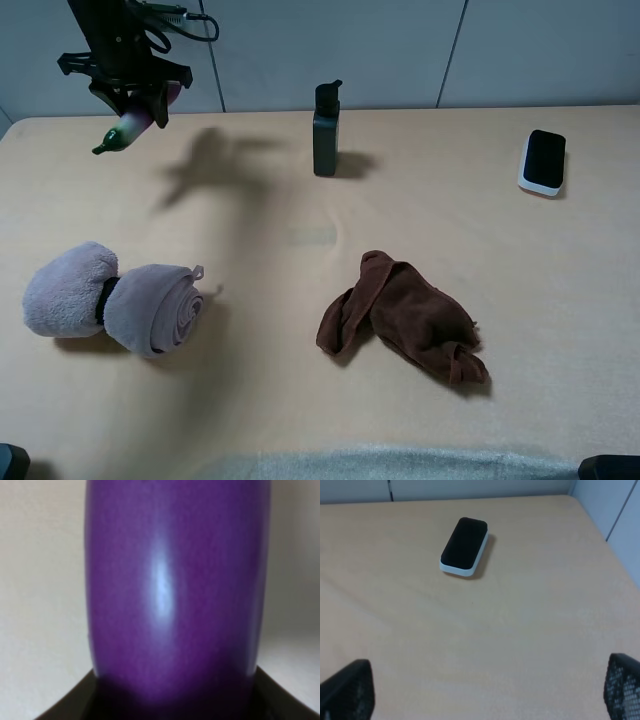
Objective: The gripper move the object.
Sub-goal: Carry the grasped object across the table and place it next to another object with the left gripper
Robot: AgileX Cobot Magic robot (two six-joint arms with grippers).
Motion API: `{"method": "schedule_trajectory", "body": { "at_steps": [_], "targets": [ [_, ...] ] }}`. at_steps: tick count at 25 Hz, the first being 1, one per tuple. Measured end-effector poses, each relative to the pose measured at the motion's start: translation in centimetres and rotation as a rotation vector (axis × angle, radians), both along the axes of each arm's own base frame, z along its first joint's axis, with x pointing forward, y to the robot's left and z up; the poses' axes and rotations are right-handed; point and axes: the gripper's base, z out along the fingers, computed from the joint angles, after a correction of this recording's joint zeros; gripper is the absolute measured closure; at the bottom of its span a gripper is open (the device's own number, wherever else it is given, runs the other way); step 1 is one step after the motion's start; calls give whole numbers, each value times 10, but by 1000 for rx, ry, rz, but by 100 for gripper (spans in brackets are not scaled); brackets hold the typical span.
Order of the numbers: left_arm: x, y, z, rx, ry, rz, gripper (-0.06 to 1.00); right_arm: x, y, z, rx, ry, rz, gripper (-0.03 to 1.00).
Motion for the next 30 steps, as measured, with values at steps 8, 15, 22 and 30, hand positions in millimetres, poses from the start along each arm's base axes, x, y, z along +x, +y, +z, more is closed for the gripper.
{"method": "schedule_trajectory", "body": {
  "at_steps": [8,15,22,30],
  "targets": [
    [-3,-28,28,-6,-19,-28,47,0,0,0,0,0,0,28],
    [0,-58,57,-37,-121,-44,47,0,0,0,0,0,0,28],
    [-6,-93,76,-72,-183,-67,47,0,0,0,0,0,0,28],
    [-16,-125,83,-99,-203,-87,47,0,0,0,0,0,0,28]
  ]
}}
